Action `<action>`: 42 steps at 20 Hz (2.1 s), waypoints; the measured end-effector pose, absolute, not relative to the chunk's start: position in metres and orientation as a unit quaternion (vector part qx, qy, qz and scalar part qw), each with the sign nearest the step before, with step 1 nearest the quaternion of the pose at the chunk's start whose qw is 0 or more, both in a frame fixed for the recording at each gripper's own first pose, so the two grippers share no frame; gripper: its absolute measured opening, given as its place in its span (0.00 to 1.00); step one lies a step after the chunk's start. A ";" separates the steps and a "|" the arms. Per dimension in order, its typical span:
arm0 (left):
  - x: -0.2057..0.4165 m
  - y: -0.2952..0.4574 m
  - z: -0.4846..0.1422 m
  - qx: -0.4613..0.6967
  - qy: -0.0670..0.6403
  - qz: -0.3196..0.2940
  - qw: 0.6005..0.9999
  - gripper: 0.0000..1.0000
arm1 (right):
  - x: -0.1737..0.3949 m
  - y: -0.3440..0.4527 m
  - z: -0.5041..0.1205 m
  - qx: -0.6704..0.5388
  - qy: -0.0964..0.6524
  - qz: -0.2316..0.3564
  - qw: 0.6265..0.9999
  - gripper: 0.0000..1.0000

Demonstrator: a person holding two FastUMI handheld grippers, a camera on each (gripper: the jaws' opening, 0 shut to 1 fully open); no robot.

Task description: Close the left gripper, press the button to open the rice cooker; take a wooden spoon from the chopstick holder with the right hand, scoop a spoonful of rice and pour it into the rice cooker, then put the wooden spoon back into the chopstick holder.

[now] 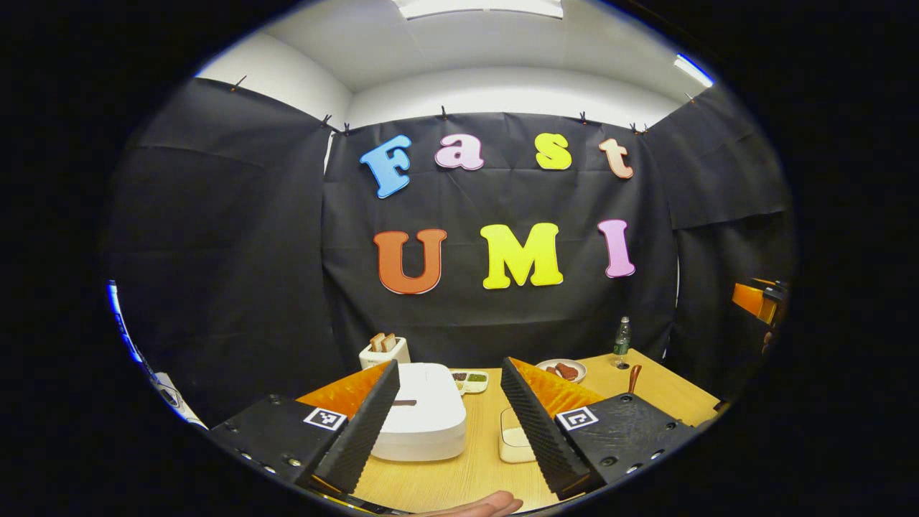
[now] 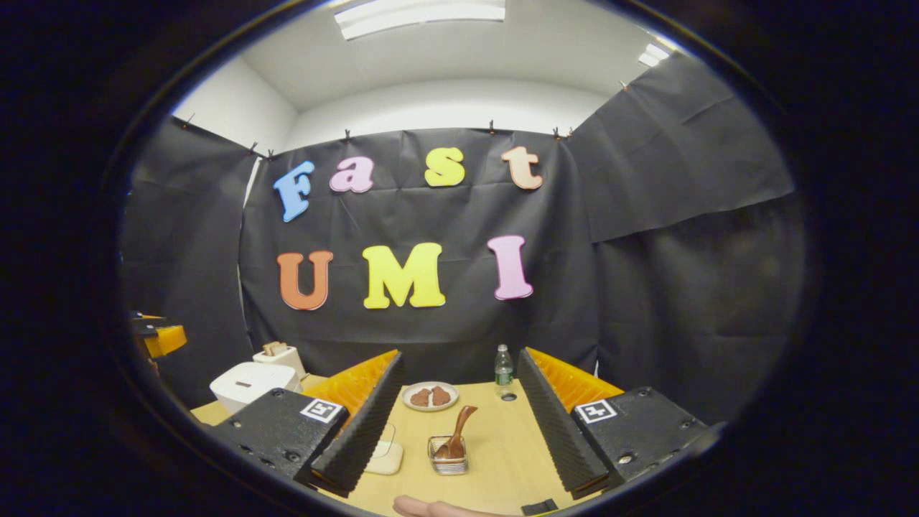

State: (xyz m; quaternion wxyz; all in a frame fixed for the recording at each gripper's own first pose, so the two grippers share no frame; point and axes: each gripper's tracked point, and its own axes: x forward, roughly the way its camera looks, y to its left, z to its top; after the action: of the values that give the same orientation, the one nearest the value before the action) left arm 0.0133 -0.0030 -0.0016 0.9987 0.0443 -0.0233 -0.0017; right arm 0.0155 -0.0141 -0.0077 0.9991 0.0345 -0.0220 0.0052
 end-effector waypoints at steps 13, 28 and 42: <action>0.030 0.020 -0.009 0.049 -0.037 0.016 0.998 0.38 | 0.050 -0.024 -0.041 0.009 -0.006 -0.010 1.000 1.00; 0.138 0.086 -0.103 0.027 0.107 0.060 0.992 0.00 | 0.093 -0.013 -0.090 0.010 0.016 -0.008 1.000 1.00; 0.216 0.109 -0.181 -0.022 0.195 0.059 0.979 0.00 | 0.123 -0.015 -0.112 0.000 0.022 -0.018 1.000 1.00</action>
State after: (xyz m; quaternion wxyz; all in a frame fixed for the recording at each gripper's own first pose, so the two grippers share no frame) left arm 0.2162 0.1092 -0.1813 0.9787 -0.0218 0.1955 0.0587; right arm 0.1233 -0.0148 -0.1125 0.9996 0.0004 0.0218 -0.0176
